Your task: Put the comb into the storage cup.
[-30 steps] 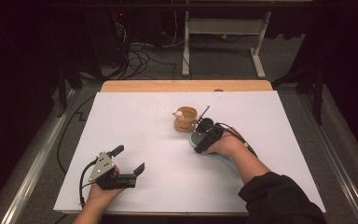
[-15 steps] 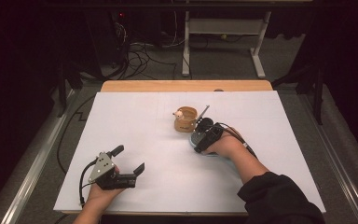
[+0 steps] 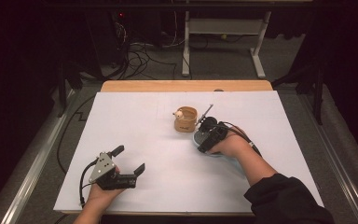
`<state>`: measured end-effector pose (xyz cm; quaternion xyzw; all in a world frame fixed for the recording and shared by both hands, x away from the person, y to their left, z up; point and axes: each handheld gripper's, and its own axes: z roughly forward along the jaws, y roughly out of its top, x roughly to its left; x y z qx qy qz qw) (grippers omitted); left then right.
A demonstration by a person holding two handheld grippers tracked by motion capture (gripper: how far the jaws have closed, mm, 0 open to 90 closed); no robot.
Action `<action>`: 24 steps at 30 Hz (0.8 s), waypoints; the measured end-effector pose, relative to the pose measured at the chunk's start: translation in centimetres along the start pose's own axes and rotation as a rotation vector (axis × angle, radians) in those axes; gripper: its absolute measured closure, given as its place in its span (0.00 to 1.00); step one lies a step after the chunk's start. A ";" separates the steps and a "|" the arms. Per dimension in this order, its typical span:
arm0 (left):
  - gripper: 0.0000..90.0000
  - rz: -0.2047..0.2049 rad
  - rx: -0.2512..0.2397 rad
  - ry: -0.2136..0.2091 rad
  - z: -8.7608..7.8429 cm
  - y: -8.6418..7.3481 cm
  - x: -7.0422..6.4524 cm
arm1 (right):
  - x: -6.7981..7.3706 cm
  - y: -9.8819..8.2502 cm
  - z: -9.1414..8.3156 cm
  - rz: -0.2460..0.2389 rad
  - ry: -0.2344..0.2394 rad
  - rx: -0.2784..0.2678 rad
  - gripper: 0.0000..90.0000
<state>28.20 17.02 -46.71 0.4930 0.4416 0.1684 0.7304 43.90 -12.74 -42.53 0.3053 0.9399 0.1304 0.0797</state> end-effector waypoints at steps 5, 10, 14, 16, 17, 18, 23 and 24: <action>0.00 0.001 0.000 0.001 0.0 0.0 0.0 | 0.1 -0.2 -0.7 -0.006 -0.002 -0.014 0.23; 0.00 0.001 0.000 0.001 0.0 0.0 0.0 | 0.2 -0.4 -1.4 -0.015 -0.009 -0.023 0.23; 0.00 0.000 0.001 0.002 0.0 0.0 0.1 | 0.3 -0.7 -2.3 -0.013 -0.013 -0.041 0.23; 0.00 0.001 0.001 0.002 0.0 0.0 0.1 | 0.3 -0.8 -2.7 -0.015 -0.017 -0.054 0.23; 0.00 0.000 0.001 0.002 0.0 0.0 0.0 | 0.3 -0.9 -3.0 -0.010 -0.016 -0.056 0.23; 0.00 0.001 0.001 0.002 0.0 0.0 0.0 | 0.3 -1.0 -3.2 -0.007 -0.015 -0.060 0.23; 0.00 -0.002 0.002 0.003 0.0 0.0 0.0 | 0.2 -1.3 -4.4 -0.010 -0.024 -0.072 0.23; 0.00 -0.003 0.000 0.003 0.0 0.0 0.0 | 0.2 -1.3 -4.7 -0.007 -0.025 -0.070 0.23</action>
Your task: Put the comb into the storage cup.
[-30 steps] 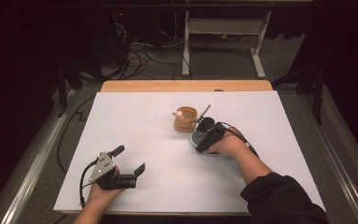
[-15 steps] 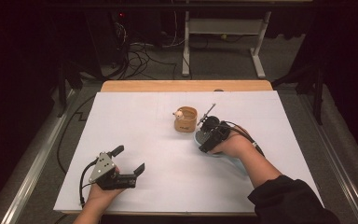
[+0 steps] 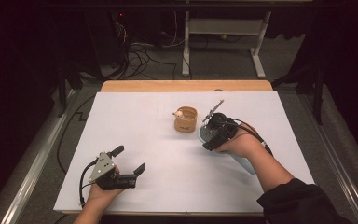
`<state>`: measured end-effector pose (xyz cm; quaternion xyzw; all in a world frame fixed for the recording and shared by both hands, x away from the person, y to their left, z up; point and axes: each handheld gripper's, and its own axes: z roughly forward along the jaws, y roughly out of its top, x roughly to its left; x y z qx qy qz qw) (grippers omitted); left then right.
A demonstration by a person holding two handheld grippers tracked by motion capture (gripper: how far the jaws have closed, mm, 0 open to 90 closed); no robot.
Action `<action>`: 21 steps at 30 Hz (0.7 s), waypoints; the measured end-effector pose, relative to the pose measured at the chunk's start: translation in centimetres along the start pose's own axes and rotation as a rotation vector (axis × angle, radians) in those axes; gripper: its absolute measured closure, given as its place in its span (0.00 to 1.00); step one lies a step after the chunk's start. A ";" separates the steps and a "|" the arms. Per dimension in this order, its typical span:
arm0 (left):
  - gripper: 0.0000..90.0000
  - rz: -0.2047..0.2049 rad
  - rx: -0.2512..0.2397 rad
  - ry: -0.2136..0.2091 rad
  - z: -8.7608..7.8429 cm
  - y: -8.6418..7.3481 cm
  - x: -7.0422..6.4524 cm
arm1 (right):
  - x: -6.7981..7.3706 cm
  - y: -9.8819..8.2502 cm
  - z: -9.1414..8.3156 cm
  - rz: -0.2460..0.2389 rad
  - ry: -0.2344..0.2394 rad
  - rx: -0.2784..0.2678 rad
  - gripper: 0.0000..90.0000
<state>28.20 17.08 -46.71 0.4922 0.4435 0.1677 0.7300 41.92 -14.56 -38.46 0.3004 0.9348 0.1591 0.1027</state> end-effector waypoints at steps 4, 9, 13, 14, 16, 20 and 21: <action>0.00 0.000 0.000 0.000 0.0 0.0 0.0 | -0.1 -0.1 -1.0 0.003 -0.010 -0.004 0.23; 0.00 -0.002 -0.003 0.000 -0.1 0.0 0.0 | -0.2 -0.3 -1.6 -0.008 -0.016 -0.004 0.23; 0.00 0.000 -0.002 -0.002 -0.1 0.1 0.0 | -0.2 -0.4 -2.1 -0.001 -0.020 -0.003 0.23; 0.00 -0.003 -0.005 -0.002 -0.1 0.1 0.0 | -0.2 -0.5 -2.2 -0.005 -0.023 -0.003 0.23; 0.00 -0.003 -0.005 -0.002 0.0 0.1 0.0 | -0.2 -0.5 -2.4 -0.002 -0.024 -0.005 0.23; 0.00 -0.002 -0.004 -0.002 0.0 0.0 0.0 | 0.0 -0.6 -2.7 0.004 -0.034 -0.011 0.23; 0.00 -0.002 -0.003 -0.002 0.0 0.0 0.0 | 0.0 -0.6 -2.7 -0.002 -0.036 -0.016 0.23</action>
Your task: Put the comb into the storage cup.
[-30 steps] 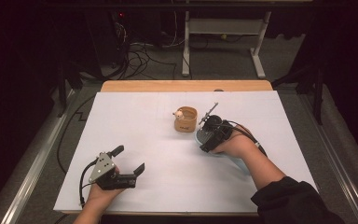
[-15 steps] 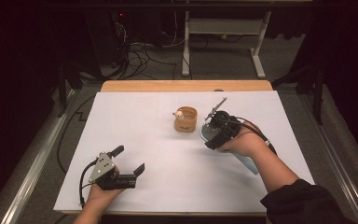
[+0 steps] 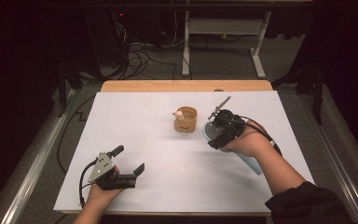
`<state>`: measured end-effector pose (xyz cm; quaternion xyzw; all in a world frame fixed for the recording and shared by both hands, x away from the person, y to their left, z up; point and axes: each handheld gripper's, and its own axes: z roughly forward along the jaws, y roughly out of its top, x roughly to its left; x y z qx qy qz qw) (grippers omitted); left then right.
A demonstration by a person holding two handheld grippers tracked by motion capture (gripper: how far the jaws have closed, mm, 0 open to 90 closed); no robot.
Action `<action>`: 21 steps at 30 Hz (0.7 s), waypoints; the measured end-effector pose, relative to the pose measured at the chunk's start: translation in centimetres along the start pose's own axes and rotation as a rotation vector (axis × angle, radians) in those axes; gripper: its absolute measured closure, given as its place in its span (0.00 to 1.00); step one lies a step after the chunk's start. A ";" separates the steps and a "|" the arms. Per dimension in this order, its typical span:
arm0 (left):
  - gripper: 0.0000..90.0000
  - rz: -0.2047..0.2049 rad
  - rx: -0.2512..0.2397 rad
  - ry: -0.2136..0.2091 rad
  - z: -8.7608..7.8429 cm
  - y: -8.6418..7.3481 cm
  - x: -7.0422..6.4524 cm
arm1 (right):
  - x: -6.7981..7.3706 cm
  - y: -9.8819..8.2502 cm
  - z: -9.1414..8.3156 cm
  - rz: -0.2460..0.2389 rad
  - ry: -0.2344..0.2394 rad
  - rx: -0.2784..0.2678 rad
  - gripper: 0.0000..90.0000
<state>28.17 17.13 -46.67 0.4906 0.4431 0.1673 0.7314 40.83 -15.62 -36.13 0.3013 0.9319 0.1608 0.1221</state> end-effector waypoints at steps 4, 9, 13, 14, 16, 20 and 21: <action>0.00 0.002 -0.001 -0.001 0.0 0.1 0.0 | 0.1 0.0 -0.4 0.005 -0.003 -0.035 0.23; 0.00 0.000 -0.002 -0.003 0.0 0.0 0.0 | 0.2 -0.4 -0.9 0.026 -0.012 -0.083 0.23; 0.00 -0.001 -0.004 -0.004 0.0 0.1 0.0 | 0.0 -0.7 -1.3 0.038 -0.015 -0.122 0.23; 0.00 -0.001 -0.004 -0.003 0.0 0.1 0.0 | 0.0 -0.8 -1.3 0.042 -0.016 -0.130 0.23; 0.00 -0.001 -0.004 -0.003 0.0 0.1 0.0 | 0.1 -1.0 -1.5 0.052 -0.016 -0.150 0.23; 0.00 -0.002 -0.004 -0.005 0.0 0.0 -0.1 | 0.1 -1.4 -1.4 0.060 -0.021 -0.185 0.23; 0.00 -0.002 -0.004 -0.005 0.0 0.0 -0.1 | 0.1 -1.5 -1.4 0.060 -0.018 -0.194 0.23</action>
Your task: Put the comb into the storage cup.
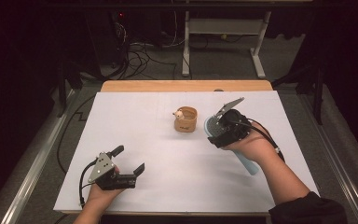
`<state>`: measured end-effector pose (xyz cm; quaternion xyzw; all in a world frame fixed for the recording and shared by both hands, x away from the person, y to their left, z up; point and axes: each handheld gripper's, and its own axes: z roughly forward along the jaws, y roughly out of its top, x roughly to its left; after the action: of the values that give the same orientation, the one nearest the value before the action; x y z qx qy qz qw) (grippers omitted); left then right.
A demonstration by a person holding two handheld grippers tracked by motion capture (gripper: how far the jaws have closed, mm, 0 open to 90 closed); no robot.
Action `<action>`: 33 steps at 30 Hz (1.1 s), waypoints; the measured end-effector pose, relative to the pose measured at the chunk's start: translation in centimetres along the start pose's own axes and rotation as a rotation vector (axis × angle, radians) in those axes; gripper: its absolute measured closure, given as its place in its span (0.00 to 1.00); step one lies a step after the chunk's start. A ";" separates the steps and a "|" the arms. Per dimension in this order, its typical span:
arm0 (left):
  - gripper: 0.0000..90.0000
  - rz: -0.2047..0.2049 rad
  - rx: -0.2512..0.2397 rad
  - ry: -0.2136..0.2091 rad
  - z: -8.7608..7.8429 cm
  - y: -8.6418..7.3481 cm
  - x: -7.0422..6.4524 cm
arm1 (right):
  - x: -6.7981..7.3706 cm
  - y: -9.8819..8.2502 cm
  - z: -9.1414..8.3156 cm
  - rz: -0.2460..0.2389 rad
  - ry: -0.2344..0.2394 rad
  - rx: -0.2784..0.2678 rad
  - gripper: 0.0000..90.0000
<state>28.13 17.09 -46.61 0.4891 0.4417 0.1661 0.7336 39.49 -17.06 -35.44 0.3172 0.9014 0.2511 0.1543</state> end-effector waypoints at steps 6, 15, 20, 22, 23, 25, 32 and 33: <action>0.00 -0.001 0.000 0.002 0.0 0.0 0.0 | 0.1 -0.7 -0.2 0.014 -0.010 -0.069 0.23; 0.00 -0.005 -0.003 0.000 0.0 0.0 0.0 | 0.3 -1.5 -0.9 0.047 -0.021 -0.187 0.23; 0.00 -0.005 -0.003 0.001 0.0 0.0 0.0 | 0.3 -2.1 -0.9 0.060 -0.016 -0.222 0.23; 0.00 -0.003 -0.003 0.003 0.0 0.0 0.0 | 0.4 -2.2 -0.8 0.059 -0.024 -0.233 0.23; 0.00 -0.002 -0.003 0.002 0.0 0.0 0.0 | 0.4 -2.3 -0.9 0.060 -0.027 -0.236 0.23; 0.00 -0.003 -0.003 0.002 0.0 0.1 0.0 | 0.4 -2.5 -0.9 0.068 -0.030 -0.250 0.23; 0.00 -0.006 -0.006 0.003 0.0 0.1 0.0 | 0.6 -2.8 -0.9 0.070 -0.031 -0.281 0.23; 0.00 -0.006 -0.006 0.002 0.0 0.1 0.0 | 0.6 -2.8 -0.9 0.074 -0.030 -0.284 0.23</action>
<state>28.13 17.20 -46.53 0.4851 0.4436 0.1657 0.7352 37.25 -18.87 -36.30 0.3288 0.8421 0.3769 0.2016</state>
